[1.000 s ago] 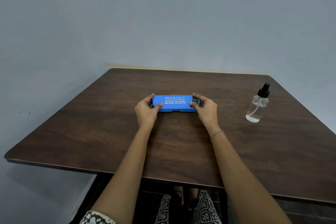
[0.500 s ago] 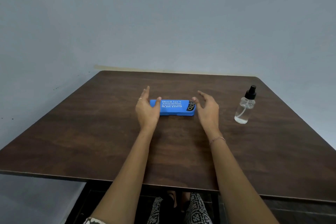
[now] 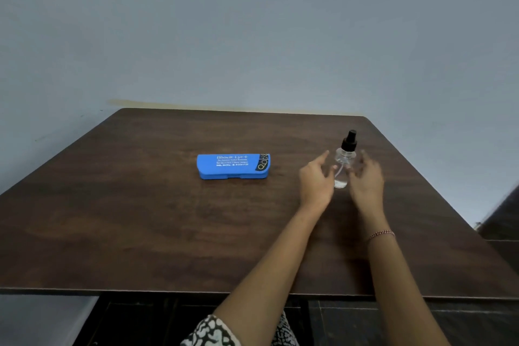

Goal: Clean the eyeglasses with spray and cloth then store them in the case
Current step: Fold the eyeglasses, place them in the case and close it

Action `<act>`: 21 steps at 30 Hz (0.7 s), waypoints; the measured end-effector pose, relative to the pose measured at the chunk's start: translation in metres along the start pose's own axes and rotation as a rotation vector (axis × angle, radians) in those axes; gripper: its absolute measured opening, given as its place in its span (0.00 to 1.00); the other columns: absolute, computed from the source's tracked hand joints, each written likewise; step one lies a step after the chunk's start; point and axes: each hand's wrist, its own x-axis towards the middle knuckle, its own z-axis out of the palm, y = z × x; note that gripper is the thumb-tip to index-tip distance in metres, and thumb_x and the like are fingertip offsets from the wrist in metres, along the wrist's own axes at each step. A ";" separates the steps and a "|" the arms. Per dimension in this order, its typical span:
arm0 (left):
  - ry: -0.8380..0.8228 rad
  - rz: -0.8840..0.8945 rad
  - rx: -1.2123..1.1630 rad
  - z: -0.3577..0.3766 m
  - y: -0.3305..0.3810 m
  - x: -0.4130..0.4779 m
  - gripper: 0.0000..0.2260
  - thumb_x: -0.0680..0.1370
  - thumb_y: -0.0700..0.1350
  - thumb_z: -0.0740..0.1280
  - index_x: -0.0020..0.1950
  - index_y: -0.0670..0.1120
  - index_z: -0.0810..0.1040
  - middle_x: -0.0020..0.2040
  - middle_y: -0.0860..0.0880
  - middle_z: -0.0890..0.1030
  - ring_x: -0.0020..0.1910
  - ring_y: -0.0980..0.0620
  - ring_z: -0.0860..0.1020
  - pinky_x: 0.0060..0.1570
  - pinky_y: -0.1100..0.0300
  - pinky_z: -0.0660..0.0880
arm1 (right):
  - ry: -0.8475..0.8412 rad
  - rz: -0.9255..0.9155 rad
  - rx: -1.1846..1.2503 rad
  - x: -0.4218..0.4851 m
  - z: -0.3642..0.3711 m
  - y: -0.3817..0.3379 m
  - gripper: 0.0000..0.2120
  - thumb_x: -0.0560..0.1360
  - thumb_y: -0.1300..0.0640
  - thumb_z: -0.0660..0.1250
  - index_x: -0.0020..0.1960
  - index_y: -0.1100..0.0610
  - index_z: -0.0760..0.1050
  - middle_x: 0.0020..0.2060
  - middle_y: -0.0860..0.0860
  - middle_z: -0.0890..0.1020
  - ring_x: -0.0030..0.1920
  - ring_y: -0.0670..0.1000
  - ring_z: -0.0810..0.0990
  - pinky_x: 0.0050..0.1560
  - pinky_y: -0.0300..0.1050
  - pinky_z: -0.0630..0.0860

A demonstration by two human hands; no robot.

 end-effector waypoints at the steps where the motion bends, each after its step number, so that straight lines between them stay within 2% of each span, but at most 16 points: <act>1: -0.020 -0.014 -0.009 0.005 -0.001 0.001 0.20 0.75 0.39 0.69 0.67 0.41 0.74 0.58 0.42 0.81 0.56 0.49 0.80 0.57 0.58 0.75 | -0.049 0.031 0.056 0.000 0.000 0.002 0.21 0.78 0.62 0.63 0.70 0.59 0.67 0.62 0.58 0.75 0.62 0.56 0.74 0.59 0.44 0.68; 3: -0.019 -0.017 -0.013 0.009 -0.001 0.002 0.19 0.75 0.39 0.69 0.66 0.41 0.75 0.57 0.43 0.82 0.55 0.52 0.80 0.56 0.60 0.76 | -0.060 0.075 0.146 0.000 0.000 0.001 0.19 0.77 0.61 0.65 0.67 0.57 0.71 0.57 0.55 0.80 0.55 0.49 0.78 0.55 0.40 0.70; 5: 0.018 -0.007 -0.027 0.008 0.000 0.004 0.18 0.75 0.38 0.69 0.64 0.42 0.76 0.56 0.44 0.82 0.52 0.54 0.80 0.52 0.64 0.76 | -0.041 0.083 0.175 0.000 0.002 -0.002 0.18 0.76 0.61 0.66 0.66 0.58 0.73 0.56 0.55 0.81 0.50 0.45 0.77 0.52 0.37 0.70; 8: 0.077 -0.009 -0.005 0.000 0.001 0.008 0.17 0.75 0.38 0.69 0.64 0.42 0.76 0.56 0.46 0.82 0.53 0.55 0.79 0.50 0.68 0.74 | -0.043 0.059 0.204 0.000 0.007 -0.010 0.18 0.75 0.61 0.68 0.65 0.59 0.74 0.55 0.54 0.82 0.49 0.43 0.77 0.51 0.36 0.71; 10: 0.105 -0.009 0.021 -0.008 0.000 0.012 0.17 0.75 0.37 0.69 0.64 0.42 0.76 0.56 0.47 0.82 0.52 0.57 0.79 0.49 0.70 0.73 | -0.069 0.048 0.226 0.001 0.012 -0.017 0.18 0.75 0.60 0.68 0.64 0.59 0.74 0.54 0.53 0.82 0.49 0.44 0.78 0.53 0.37 0.73; 13: 0.157 -0.004 0.055 -0.024 -0.002 0.018 0.16 0.74 0.35 0.69 0.61 0.41 0.78 0.53 0.46 0.83 0.47 0.59 0.78 0.43 0.76 0.71 | -0.137 0.025 0.245 0.004 0.020 -0.024 0.18 0.74 0.60 0.69 0.63 0.59 0.75 0.52 0.54 0.83 0.50 0.46 0.81 0.57 0.46 0.77; 18: 0.174 -0.030 0.109 -0.035 -0.011 0.020 0.16 0.75 0.37 0.69 0.62 0.43 0.77 0.54 0.47 0.82 0.52 0.55 0.79 0.47 0.71 0.72 | -0.218 0.057 0.279 0.004 0.035 -0.026 0.18 0.73 0.61 0.70 0.63 0.60 0.76 0.51 0.54 0.83 0.51 0.47 0.81 0.59 0.50 0.77; 21: 0.163 -0.021 0.135 -0.037 -0.012 0.017 0.16 0.75 0.36 0.68 0.62 0.44 0.77 0.55 0.47 0.82 0.54 0.55 0.79 0.50 0.68 0.73 | -0.207 0.039 0.261 0.000 0.038 -0.026 0.18 0.74 0.61 0.69 0.64 0.59 0.75 0.53 0.53 0.83 0.51 0.45 0.80 0.59 0.44 0.76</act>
